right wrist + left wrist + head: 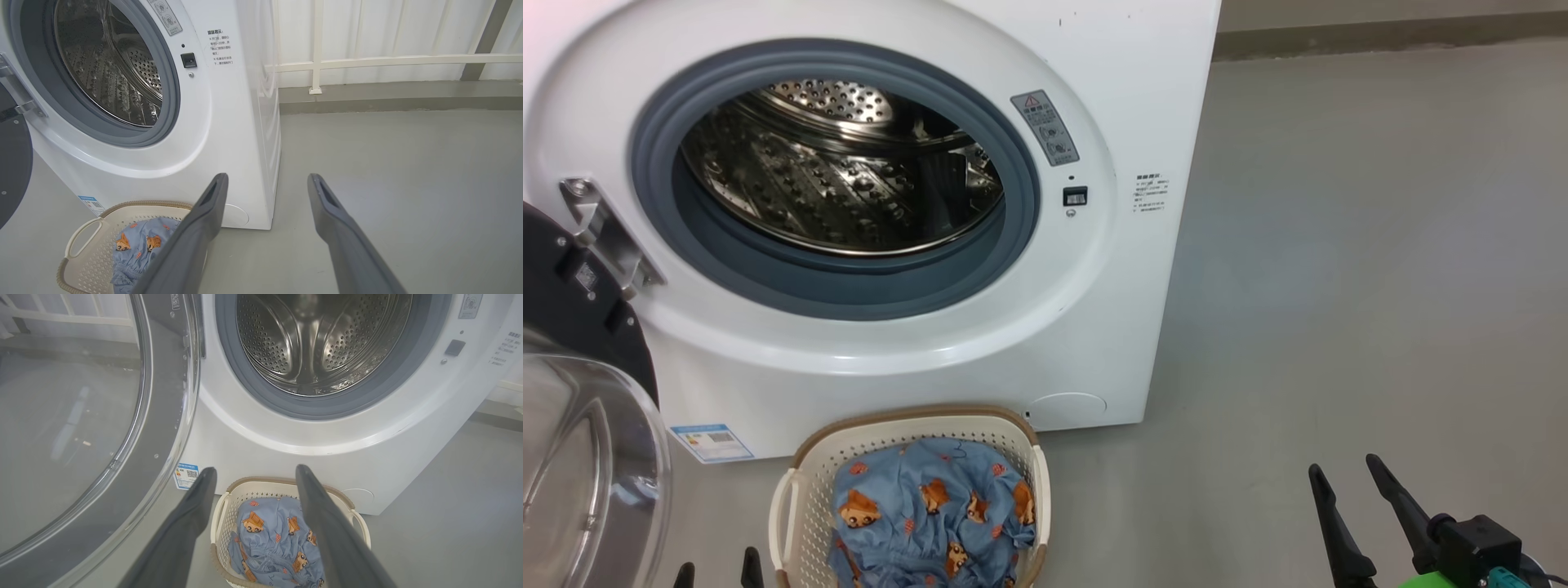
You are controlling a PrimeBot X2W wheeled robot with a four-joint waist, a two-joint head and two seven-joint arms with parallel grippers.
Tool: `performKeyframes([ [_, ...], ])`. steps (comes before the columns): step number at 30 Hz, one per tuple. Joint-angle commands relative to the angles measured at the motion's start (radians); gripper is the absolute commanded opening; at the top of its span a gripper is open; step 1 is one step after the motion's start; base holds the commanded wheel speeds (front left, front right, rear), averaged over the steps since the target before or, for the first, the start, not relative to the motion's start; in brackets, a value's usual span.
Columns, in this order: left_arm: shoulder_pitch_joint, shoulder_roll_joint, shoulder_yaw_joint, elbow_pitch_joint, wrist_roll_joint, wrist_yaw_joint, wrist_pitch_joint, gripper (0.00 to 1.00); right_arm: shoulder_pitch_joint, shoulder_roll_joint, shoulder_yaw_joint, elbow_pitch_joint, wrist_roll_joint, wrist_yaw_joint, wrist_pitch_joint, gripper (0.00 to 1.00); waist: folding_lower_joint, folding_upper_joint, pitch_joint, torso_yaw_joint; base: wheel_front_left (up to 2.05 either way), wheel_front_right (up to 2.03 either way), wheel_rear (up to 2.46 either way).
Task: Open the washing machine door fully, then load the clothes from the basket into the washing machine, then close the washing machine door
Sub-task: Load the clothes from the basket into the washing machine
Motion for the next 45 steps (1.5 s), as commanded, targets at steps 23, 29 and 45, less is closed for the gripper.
performKeyframes([
  [23,-0.259,0.007,-0.107,0.189,0.011,0.016,-0.006,1.0,-0.161,-0.006,0.039,-0.051,0.018,0.002,-0.012,1.0,0.0,0.0,0.252,-0.117,0.0,0.0,0.0],
  [29,-0.359,0.015,-0.107,0.301,0.016,-0.005,-0.006,1.0,-0.213,0.002,0.05,-0.058,0.023,0.002,-0.012,1.0,0.0,0.0,0.333,-0.165,0.0,0.0,0.0],
  [45,-0.676,0.086,-0.095,0.67,-0.005,-0.019,0.01,1.0,-0.32,-0.007,0.081,-0.085,0.027,0.002,-0.012,1.0,0.0,0.0,0.536,-0.206,0.0,0.0,0.0],
])
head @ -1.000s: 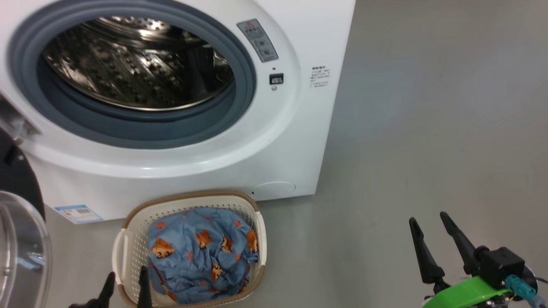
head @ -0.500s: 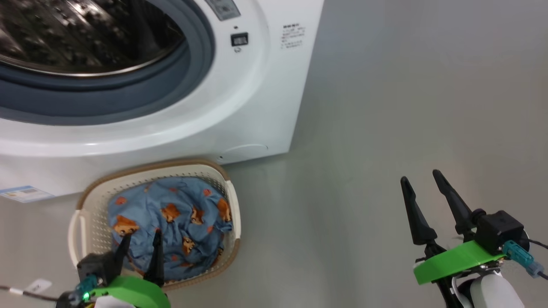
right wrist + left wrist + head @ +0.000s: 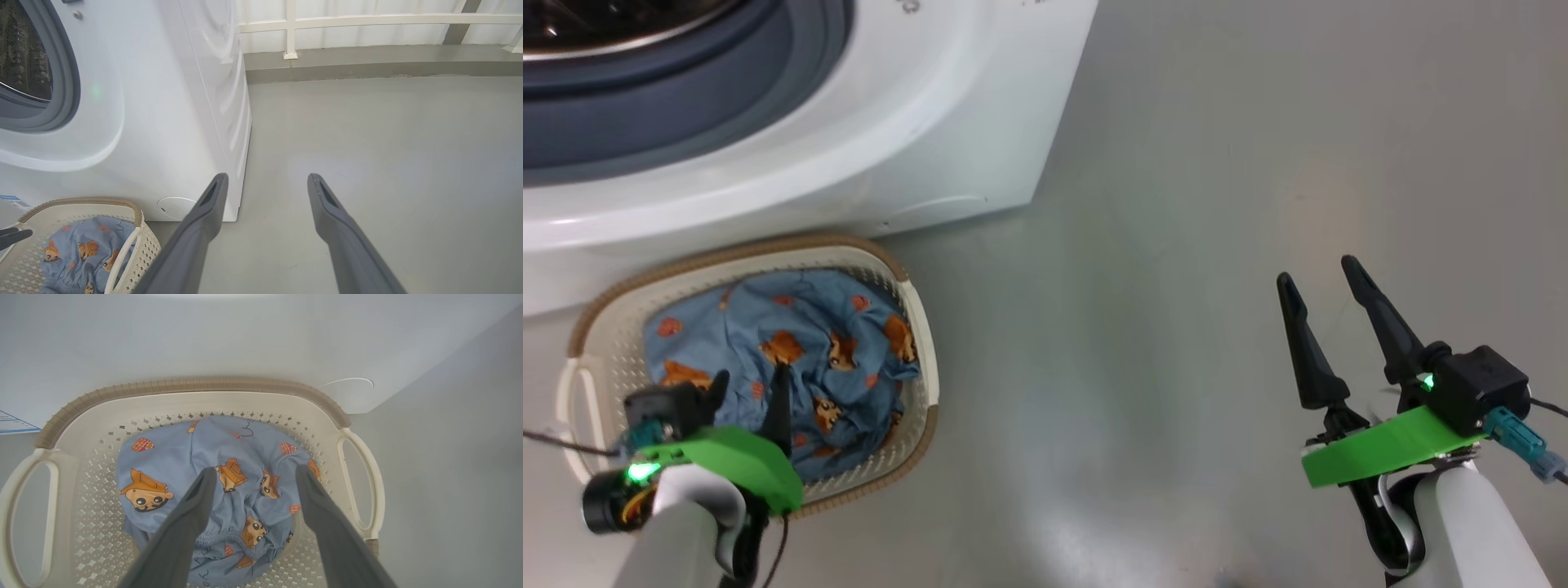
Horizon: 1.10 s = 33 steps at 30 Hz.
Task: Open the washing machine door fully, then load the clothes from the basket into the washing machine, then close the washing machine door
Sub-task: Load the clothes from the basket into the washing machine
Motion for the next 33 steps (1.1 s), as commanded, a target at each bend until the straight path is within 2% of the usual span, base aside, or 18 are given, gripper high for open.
performKeyframes([
  [1,-0.055,0.04,0.029,0.041,-0.006,0.002,0.0,1.0,-0.016,-0.01,0.028,-0.031,0.01,0.002,-0.012,1.0,-0.0002,0.0,0.075,-0.017,0.0,0.0,0.0],
  [13,-0.303,0.103,0.027,0.283,-0.021,-0.016,0.019,1.0,-0.07,-0.017,0.038,-0.067,0.017,0.002,-0.012,1.0,-0.0002,0.0,0.222,-0.036,0.0,0.0,0.0],
  [19,-0.37,0.114,0.017,0.344,-0.023,-0.029,0.032,1.0,-0.077,-0.019,0.039,-0.079,0.017,0.002,-0.012,1.0,-0.0002,0.0,0.267,-0.046,0.0,0.0,0.0],
  [33,-0.494,0.17,-0.011,0.435,-0.013,-0.002,0.077,1.0,-0.105,-0.02,0.054,-0.112,0.021,0.002,-0.012,1.0,-0.0002,0.0,0.378,-0.064,0.0,0.0,0.0],
])
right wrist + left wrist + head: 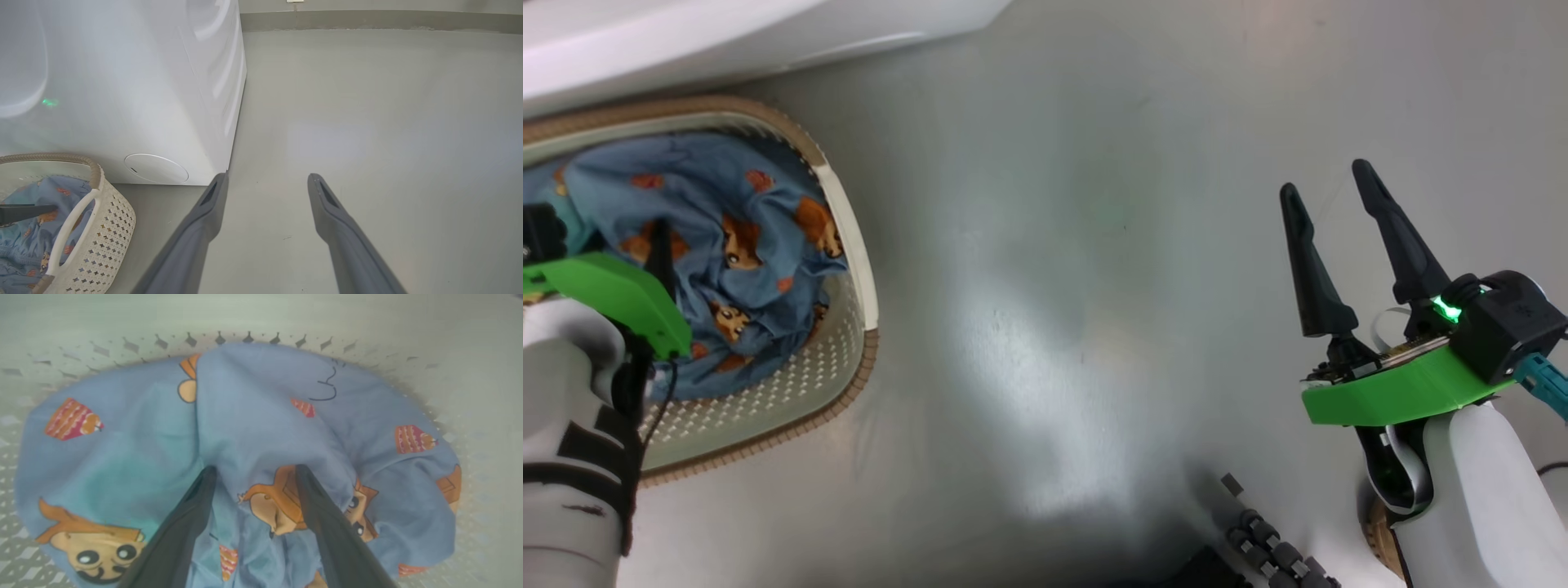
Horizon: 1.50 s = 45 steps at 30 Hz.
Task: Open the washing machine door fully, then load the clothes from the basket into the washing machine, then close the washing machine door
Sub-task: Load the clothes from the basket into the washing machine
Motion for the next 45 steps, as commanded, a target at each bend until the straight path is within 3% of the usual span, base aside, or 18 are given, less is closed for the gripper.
performKeyframes([
  [1,0.011,0.045,0.009,-0.002,0.004,0.009,0.001,1.0,0.012,-0.004,0.023,-0.027,0.004,0.002,-0.005,1.0,-0.0001,-0.0001,0.022,-0.006,0.0,0.0,0.0],
  [14,-0.062,0.058,-0.035,0.02,0.031,0.07,0.026,1.0,0.008,-0.014,0.026,-0.052,0.017,0.002,-0.005,1.0,-0.0001,-0.0001,0.108,-0.02,0.0,0.0,0.0],
  [15,-0.065,0.057,-0.043,0.021,0.036,0.074,0.025,0.92,0.008,-0.015,0.025,-0.054,0.018,0.002,-0.005,1.0,-0.0001,-0.0001,0.111,-0.02,0.0,0.0,0.0],
  [16,-0.067,0.054,-0.047,0.022,0.039,0.078,0.022,0.42,0.01,-0.016,0.023,-0.055,0.019,0.002,-0.005,1.0,-0.0001,-0.0001,0.113,-0.02,0.0,0.0,0.0],
  [17,-0.067,0.05,-0.052,0.023,0.041,0.081,0.02,0.0,0.011,-0.016,0.022,-0.056,0.021,0.002,-0.005,1.0,-0.0001,-0.0001,0.114,-0.02,0.0,0.0,0.0],
  [26,-0.025,0.017,-0.06,0.028,0.028,0.085,-0.025,0.0,0.009,-0.018,0.012,-0.044,0.028,0.002,-0.005,1.0,-0.0001,-0.0001,0.07,0.009,0.0,0.0,0.0],
  [33,0.069,-0.028,-0.036,-0.008,-0.008,0.084,-0.09,0.0,0.015,-0.019,0.017,-0.017,0.03,0.002,-0.005,1.0,-0.0001,-0.0001,-0.042,0.059,0.0,0.0,0.0],
  [45,0.448,-0.112,0.058,-0.433,-0.004,0.11,-0.095,0.0,0.109,-0.005,0.008,0.042,0.035,0.002,-0.005,1.0,-0.0001,-0.0001,-0.343,0.131,0.0,0.0,0.0],
])
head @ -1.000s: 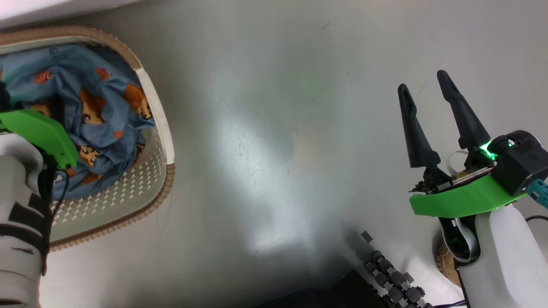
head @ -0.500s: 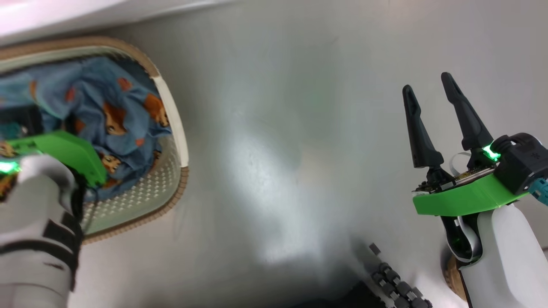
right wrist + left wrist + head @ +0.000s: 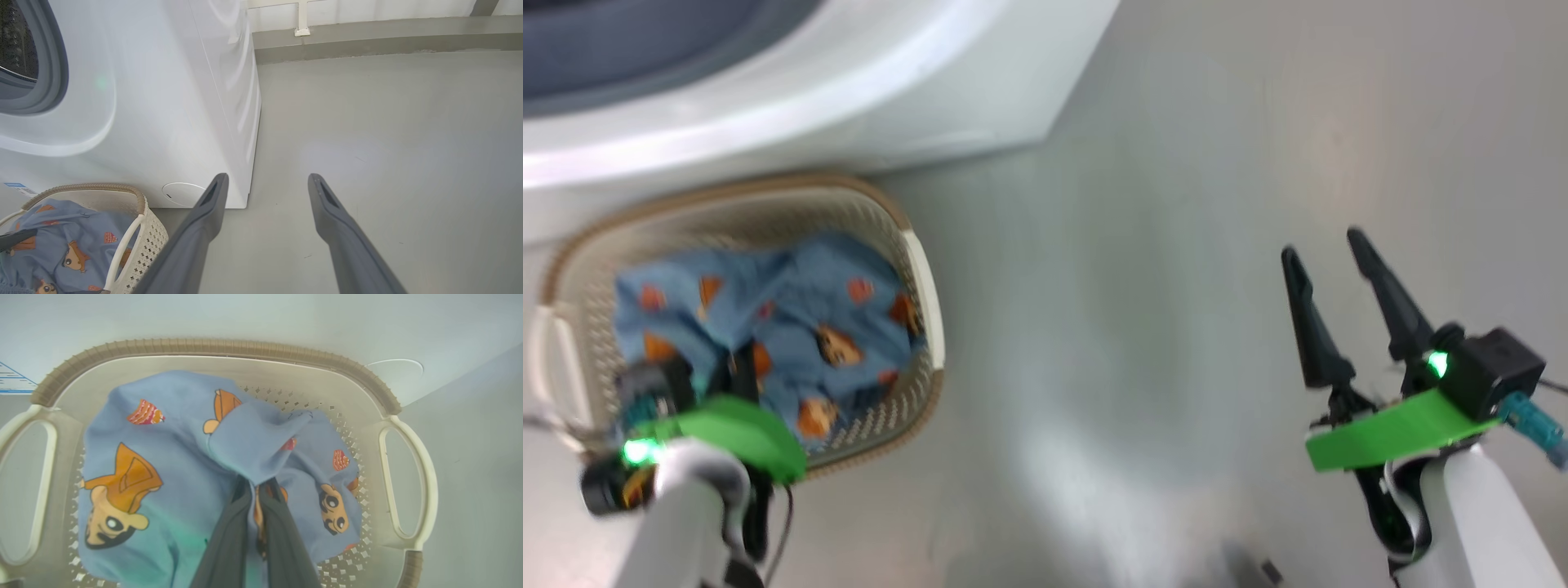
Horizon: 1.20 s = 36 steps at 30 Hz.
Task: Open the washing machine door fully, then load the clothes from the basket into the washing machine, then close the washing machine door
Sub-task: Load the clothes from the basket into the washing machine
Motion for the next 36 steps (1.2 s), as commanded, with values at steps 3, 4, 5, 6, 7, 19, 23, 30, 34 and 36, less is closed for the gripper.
performKeyframes([
  [3,0.133,0.007,0.05,-0.086,0.009,0.002,-0.013,0.0,0.073,0.005,0.018,-0.007,0.013,0.002,-0.005,1.0,0.0002,0.0,-0.221,0.062,0.0,0.0,0.0],
  [4,0.16,0.002,0.057,-0.106,0.011,0.002,-0.013,0.0,0.084,0.007,0.018,-0.004,0.013,0.002,-0.005,1.0,0.0002,0.0,-0.244,0.065,0.0,0.0,0.0],
  [5,0.185,-0.003,0.063,-0.125,0.013,0.002,-0.013,0.0,0.095,0.008,0.017,-0.001,0.013,0.002,-0.005,1.0,0.0002,0.0,-0.266,0.068,0.0,0.0,0.0],
  [6,0.21,-0.007,0.067,-0.144,0.016,0.001,-0.013,0.0,0.107,0.009,0.018,0.002,0.013,0.002,-0.005,1.0,0.0002,0.0,-0.288,0.071,0.0,0.0,0.0],
  [7,0.257,-0.014,0.077,-0.183,0.02,-0.001,-0.013,0.0,0.131,0.011,0.018,0.009,0.012,0.002,-0.005,1.0,0.0002,0.0,-0.331,0.076,0.0,0.0,0.0],
  [19,0.517,-0.038,0.114,-0.447,0.026,-0.018,-0.013,0.0,0.258,0.005,0.018,0.027,-0.007,0.002,-0.005,1.0,0.0002,0.0,-0.539,0.088,0.0,0.0,0.0],
  [23,0.594,-0.039,0.098,-0.537,0.012,-0.011,-0.013,0.0,0.283,0.0,0.018,0.028,-0.013,0.002,-0.005,1.0,0.0002,0.0,-0.586,0.09,0.0,0.0,0.0],
  [30,0.703,-0.04,0.056,-0.654,0.006,0.015,-0.014,0.0,0.332,-0.006,0.01,0.033,-0.017,0.002,-0.005,1.0,0.0002,0.0,-0.662,0.096,0.0,0.0,0.0],
  [34,0.753,-0.04,0.042,-0.72,0.016,0.023,-0.014,0.0,0.356,-0.009,-0.003,0.03,-0.018,0.002,-0.005,1.0,0.0002,0.0,-0.697,0.099,0.0,0.0,0.0],
  [36,0.772,-0.04,0.041,-0.747,0.026,0.025,-0.014,0.0,0.363,-0.008,-0.005,0.029,-0.019,0.002,-0.005,1.0,0.0002,0.0,-0.709,0.098,0.0,0.0,0.0],
])
